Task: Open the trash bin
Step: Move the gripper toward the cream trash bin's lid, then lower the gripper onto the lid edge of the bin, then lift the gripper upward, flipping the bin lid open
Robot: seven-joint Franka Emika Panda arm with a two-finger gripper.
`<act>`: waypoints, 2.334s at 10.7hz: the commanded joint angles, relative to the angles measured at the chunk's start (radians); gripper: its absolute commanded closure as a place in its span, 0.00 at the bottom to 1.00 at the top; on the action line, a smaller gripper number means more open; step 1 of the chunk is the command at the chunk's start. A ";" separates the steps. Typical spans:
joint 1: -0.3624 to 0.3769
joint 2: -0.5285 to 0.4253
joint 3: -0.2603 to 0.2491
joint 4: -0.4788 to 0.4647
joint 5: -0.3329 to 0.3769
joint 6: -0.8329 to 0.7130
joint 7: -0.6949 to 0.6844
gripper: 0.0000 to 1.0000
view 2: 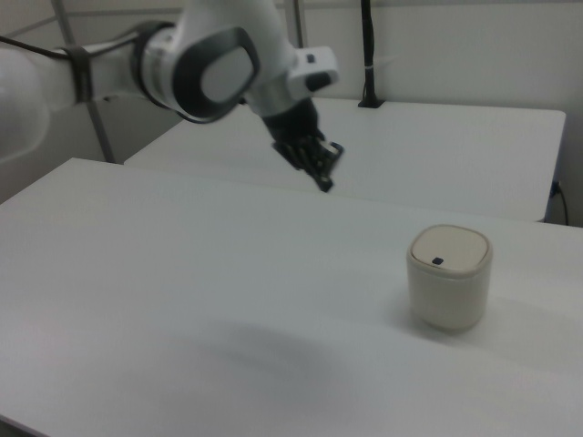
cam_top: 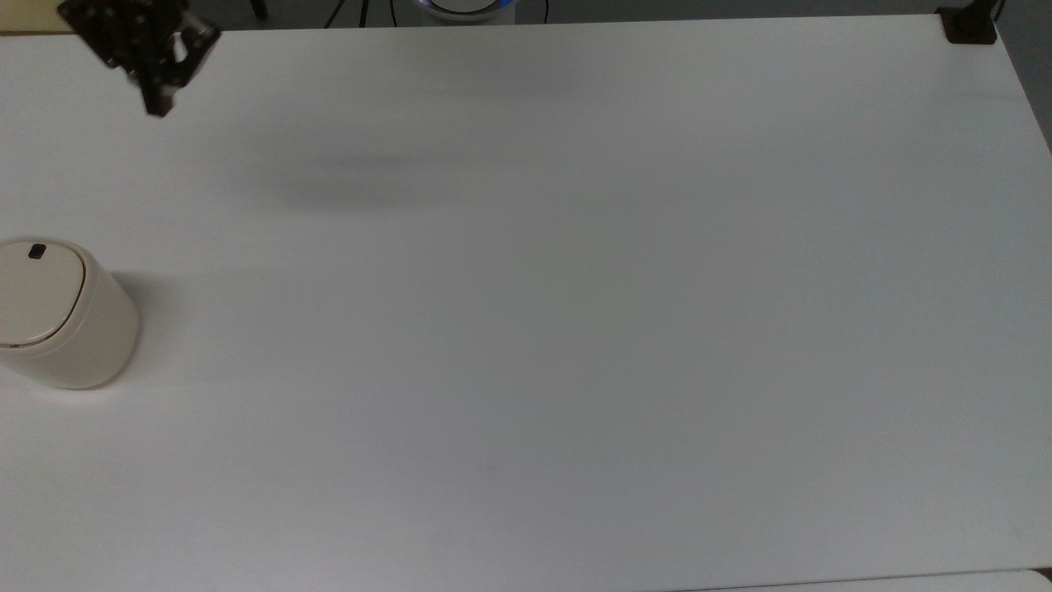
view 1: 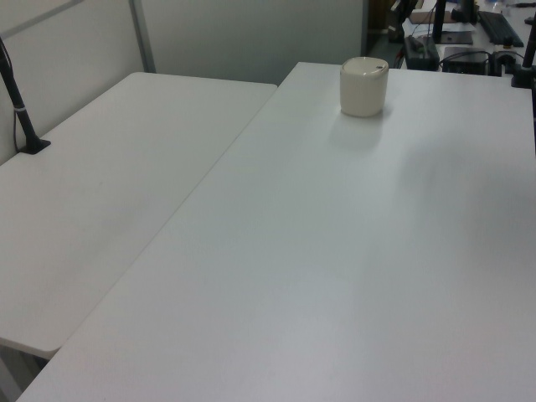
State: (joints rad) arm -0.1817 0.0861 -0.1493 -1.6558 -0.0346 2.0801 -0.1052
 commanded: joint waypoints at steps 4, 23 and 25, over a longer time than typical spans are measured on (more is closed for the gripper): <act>-0.082 0.207 -0.055 -0.004 0.142 0.440 -0.014 1.00; -0.114 0.121 -0.006 0.027 0.237 0.324 0.120 1.00; -0.107 0.051 0.039 0.028 0.237 0.189 0.134 1.00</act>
State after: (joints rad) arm -0.3043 0.2267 -0.1511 -1.6018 0.1865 2.3995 -0.0055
